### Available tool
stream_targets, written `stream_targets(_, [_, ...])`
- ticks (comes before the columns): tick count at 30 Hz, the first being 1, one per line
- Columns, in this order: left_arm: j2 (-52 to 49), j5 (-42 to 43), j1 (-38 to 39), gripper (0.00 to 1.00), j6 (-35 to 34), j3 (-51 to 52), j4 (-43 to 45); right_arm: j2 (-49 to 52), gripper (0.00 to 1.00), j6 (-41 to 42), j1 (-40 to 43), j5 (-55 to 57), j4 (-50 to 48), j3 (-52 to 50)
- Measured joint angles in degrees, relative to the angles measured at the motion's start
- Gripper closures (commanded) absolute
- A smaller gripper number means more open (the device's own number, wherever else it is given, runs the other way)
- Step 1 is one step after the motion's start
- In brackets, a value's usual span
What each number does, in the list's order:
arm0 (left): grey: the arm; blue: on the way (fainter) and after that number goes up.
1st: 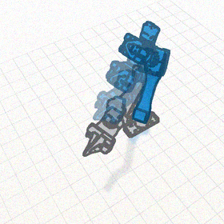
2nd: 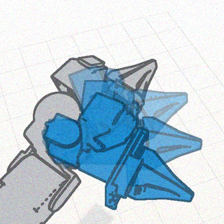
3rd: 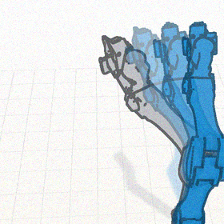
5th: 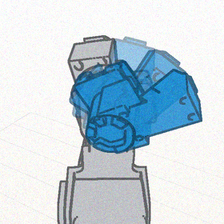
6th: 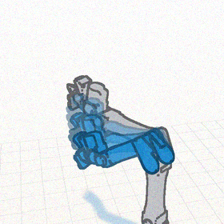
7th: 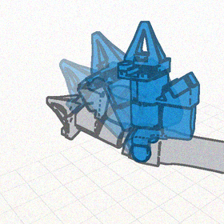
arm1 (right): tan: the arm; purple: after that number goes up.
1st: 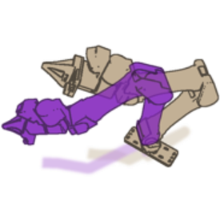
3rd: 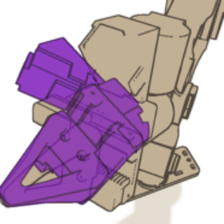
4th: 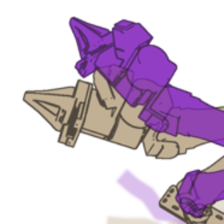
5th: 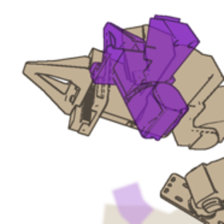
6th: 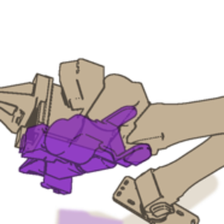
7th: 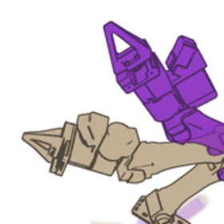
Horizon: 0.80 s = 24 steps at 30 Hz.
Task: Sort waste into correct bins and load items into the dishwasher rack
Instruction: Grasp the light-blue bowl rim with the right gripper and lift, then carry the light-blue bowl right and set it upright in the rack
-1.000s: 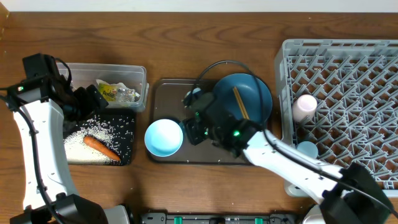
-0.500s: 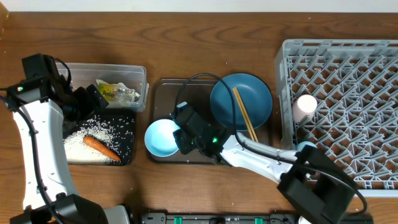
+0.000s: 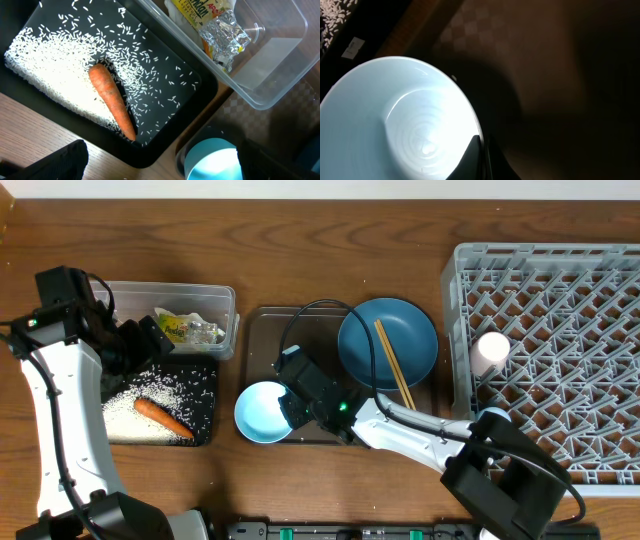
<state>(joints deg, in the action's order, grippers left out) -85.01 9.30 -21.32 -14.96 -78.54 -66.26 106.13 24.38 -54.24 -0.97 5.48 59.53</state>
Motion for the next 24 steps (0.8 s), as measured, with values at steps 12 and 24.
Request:
stream_targets(12, [0.0,0.0,0.0,0.02,0.0,0.0,0.0,-0.1,0.99,-2.4,0.0,-0.3,-2.6,0.0])
stream_targets(24, [0.0,0.0,0.0,0.02,0.0,0.0,0.0,-17.1,0.99,-12.2,1.2,9.1,5.1,0.0])
